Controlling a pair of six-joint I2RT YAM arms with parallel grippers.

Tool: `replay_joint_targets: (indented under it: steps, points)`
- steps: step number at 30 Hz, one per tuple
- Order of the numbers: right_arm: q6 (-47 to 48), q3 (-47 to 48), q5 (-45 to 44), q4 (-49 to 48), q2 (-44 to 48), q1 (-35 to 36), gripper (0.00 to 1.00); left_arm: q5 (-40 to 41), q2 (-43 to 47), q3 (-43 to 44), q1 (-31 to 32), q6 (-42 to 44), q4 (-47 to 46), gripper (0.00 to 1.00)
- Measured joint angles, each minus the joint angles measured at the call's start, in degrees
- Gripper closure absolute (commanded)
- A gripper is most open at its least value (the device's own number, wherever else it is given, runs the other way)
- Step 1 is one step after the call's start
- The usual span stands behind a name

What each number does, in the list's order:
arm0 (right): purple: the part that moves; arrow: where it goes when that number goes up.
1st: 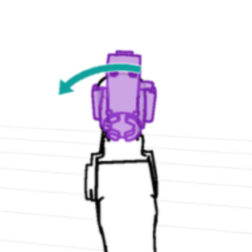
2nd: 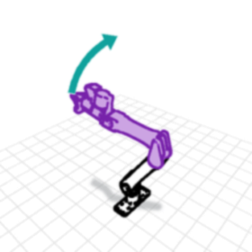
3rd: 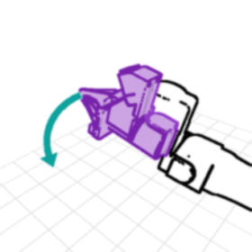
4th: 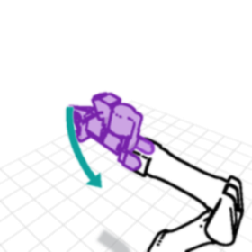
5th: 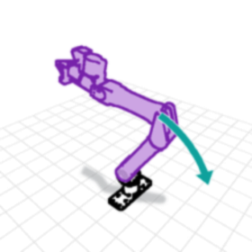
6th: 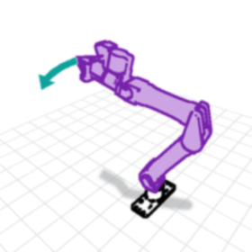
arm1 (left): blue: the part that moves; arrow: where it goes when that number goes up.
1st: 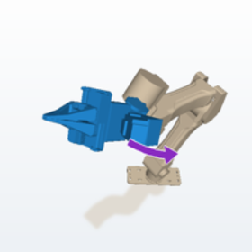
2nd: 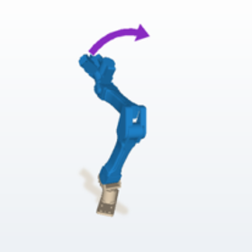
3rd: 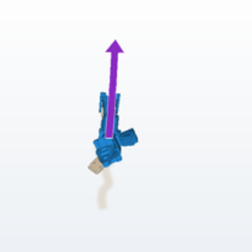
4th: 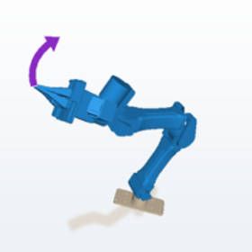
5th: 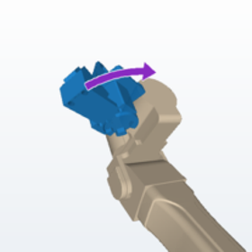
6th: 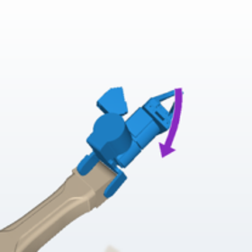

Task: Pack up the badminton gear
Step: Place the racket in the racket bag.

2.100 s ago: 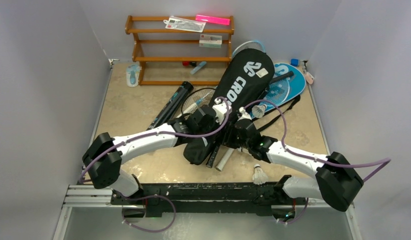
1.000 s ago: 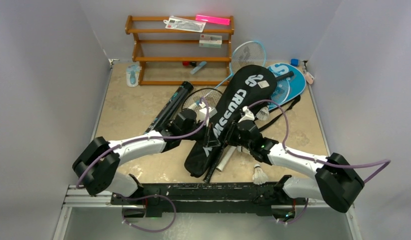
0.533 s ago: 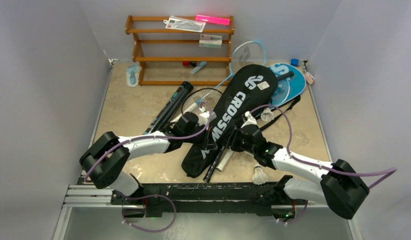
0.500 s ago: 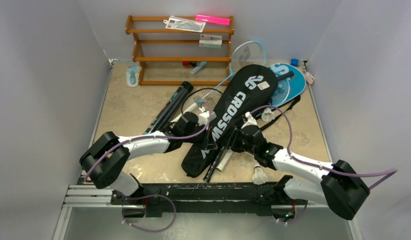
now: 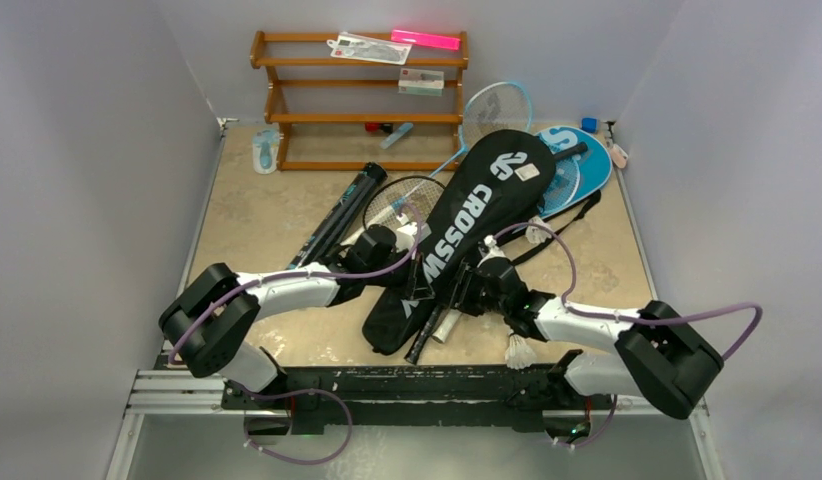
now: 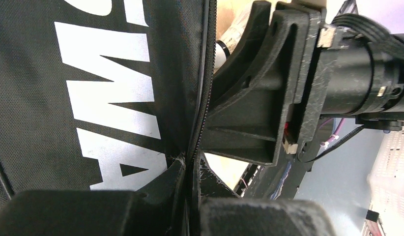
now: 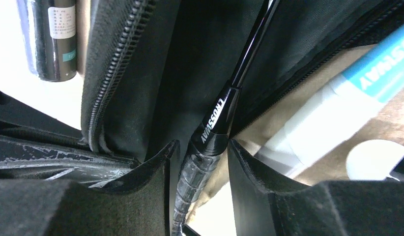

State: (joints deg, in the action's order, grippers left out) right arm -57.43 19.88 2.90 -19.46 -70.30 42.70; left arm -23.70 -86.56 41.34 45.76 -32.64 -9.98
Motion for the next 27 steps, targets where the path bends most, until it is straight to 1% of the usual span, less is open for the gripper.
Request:
replay_joint_targets:
  steps: [1, 4, 7, 12, 22, 27]
  points:
    - [-0.3, -0.1, 0.4, -1.1, -0.9, 0.0, 0.61, 0.0, 0.0, 0.0, 0.0, -0.3, -0.1, 1.00]
    - [-1.1, -0.4, 1.5, -3.9, -3.3, 0.0, 0.75, 0.0, 0.1, 0.0, 0.0, -0.9, -0.3, 1.00]
    - [-2.9, -0.6, 2.4, -6.3, -4.8, 0.0, 0.83, -0.1, 0.4, 0.0, 0.0, -1.1, -0.3, 1.00]
    - [-3.4, -0.9, 2.7, -7.1, -4.7, 0.0, 0.92, -0.3, 1.3, -0.1, 0.0, -1.3, -0.3, 1.00]
    - [-3.6, -0.8, 1.9, -3.2, 0.3, 0.0, 0.96, -1.2, 2.6, -2.7, -0.1, -1.3, -0.5, 1.00]
    - [-3.5, -0.3, 1.1, -2.8, 0.1, 0.1, 0.97, -4.1, 3.0, -4.5, -0.5, -3.5, -5.2, 1.00]
